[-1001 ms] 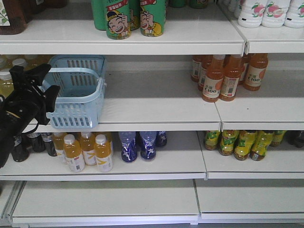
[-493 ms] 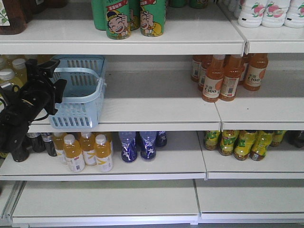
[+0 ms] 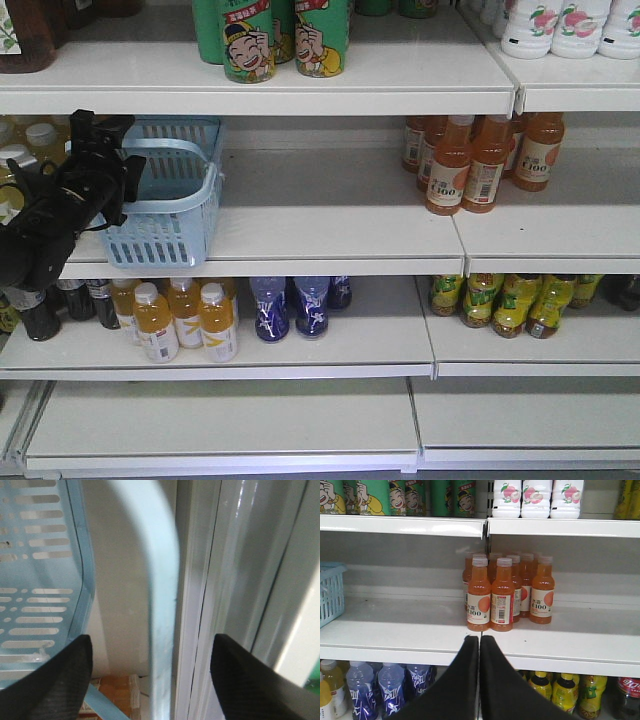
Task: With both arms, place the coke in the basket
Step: 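Close the left gripper on the light-blue basket handle, then lift the basket off the shelf and lower it toward the robot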
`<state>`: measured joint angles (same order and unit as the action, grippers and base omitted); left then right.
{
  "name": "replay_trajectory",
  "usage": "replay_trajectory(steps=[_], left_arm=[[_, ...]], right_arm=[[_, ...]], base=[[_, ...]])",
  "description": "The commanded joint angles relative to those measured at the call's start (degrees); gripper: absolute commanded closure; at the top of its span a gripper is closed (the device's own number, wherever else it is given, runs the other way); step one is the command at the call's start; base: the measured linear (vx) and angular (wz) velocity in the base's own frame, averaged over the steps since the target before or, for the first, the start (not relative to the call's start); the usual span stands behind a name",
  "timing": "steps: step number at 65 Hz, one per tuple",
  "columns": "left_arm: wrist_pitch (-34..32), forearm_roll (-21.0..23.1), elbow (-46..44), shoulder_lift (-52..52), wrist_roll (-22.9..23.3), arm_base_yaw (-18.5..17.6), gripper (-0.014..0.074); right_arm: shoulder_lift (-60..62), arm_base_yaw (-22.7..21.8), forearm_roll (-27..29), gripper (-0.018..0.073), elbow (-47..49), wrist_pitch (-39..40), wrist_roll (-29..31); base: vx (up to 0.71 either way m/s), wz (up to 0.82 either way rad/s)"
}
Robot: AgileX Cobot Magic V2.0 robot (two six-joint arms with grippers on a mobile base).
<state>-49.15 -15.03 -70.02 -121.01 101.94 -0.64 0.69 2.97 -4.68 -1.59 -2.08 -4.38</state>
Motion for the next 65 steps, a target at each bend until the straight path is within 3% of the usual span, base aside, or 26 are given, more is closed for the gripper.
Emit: replay_trajectory(steps=[1, 18, 41, 53, 65], left_arm=[[-2.8, 0.8, -3.1, 2.2, 0.4, -0.4, 0.0109], [-2.4, 1.3, -3.2, 2.1, 0.1, -0.4, 0.0229], [-4.4, 0.2, -3.2, 2.1, 0.1, -0.4, 0.0606], [-11.4, -6.3, -3.2, 2.1, 0.6, -0.4, 0.0605], [-13.4, -18.2, -3.0, 2.1, 10.2, -0.4, 0.0605]], right_arm=[[0.8, -0.1, -0.6, 0.0564, -0.8, 4.0, 0.2], [0.8, -0.1, -0.6, 0.0564, -0.8, 4.0, 0.2], [0.8, -0.1, -0.6, 0.0564, -0.8, 4.0, 0.2], [0.8, -0.1, -0.6, 0.0564, -0.8, 4.0, 0.2], [0.8, -0.1, -0.6, 0.0564, -0.8, 4.0, 0.2]], base=[[0.0, 0.0], [0.0, 0.0], [0.0, 0.0], [0.0, 0.0], [0.0, 0.0]])
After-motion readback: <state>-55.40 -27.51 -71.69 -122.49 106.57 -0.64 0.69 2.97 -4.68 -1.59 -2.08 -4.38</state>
